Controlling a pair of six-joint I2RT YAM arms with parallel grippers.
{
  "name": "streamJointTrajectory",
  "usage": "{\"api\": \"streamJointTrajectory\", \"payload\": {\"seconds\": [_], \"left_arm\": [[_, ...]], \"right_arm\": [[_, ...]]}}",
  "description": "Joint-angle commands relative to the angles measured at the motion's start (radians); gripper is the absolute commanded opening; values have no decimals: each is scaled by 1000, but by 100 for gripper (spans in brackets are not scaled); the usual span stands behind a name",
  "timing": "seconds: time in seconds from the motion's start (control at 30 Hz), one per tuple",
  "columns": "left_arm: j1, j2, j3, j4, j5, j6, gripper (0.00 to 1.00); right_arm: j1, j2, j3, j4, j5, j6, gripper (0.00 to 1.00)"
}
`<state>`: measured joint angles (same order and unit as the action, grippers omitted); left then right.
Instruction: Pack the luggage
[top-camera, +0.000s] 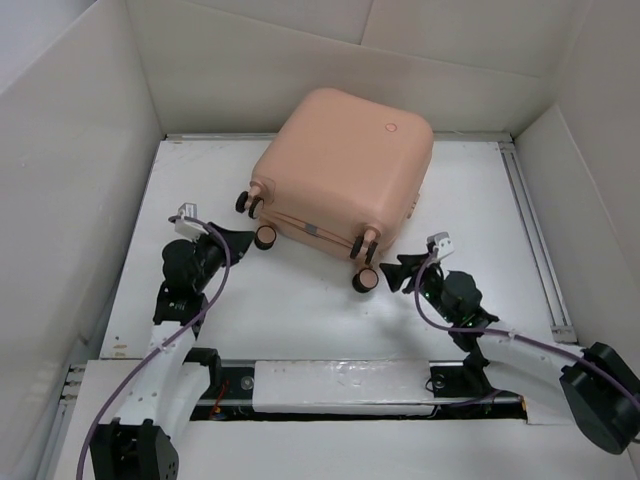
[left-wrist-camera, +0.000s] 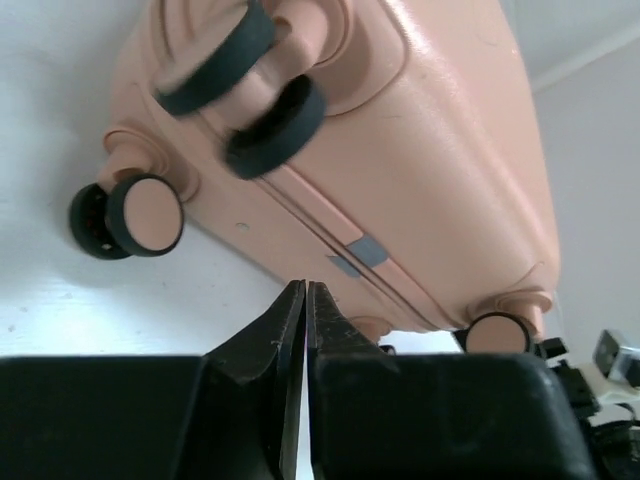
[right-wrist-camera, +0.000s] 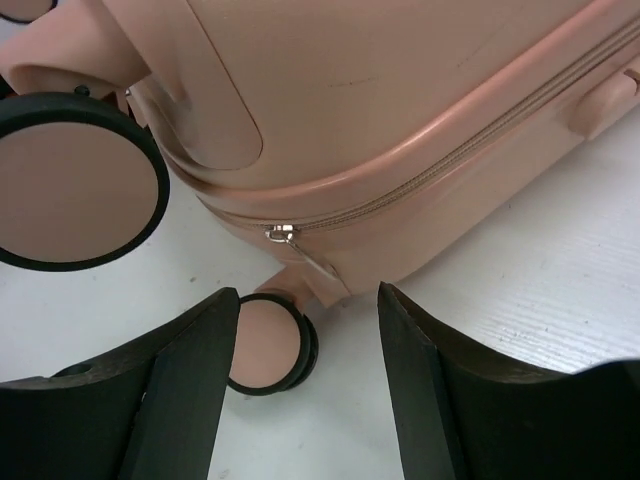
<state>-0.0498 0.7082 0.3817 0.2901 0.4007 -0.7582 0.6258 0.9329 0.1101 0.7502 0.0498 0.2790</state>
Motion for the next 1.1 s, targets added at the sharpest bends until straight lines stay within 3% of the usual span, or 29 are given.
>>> {"api": "streamJointTrajectory", "payload": {"seconds": [0.0,0.13,0.2,0.23,0.33,0.53,0.73,0.87,0.93,1.07], "left_arm": [[1,-6,65,-95,-92,49,5],[1,7,75,-65,-125,34,60],[1,16,75,-40,-125,19,76],[1,31,75,-40,-140,19,79],[1,106,134,-31,-154,19,84],[1,281,279,-42,-151,48,84],[1,390,425,-129,-161,134,84],[1,496,529,-183,-152,227,84],[1,553,575,-209,-169,278,83],[1,592,663,-244,-183,422,80]], "right_arm": [[-18,26,65,72,-108,-64,64],[-18,75,103,60,-119,-75,64],[-27,104,115,60,-110,-75,64],[-28,113,129,60,-110,-75,64],[-37,156,152,60,-74,-75,58],[-37,248,174,86,-16,-31,42],[-46,343,174,166,60,31,36],[-37,383,192,166,61,40,46],[-24,383,192,166,88,49,57],[11,345,126,204,113,58,59]]}}
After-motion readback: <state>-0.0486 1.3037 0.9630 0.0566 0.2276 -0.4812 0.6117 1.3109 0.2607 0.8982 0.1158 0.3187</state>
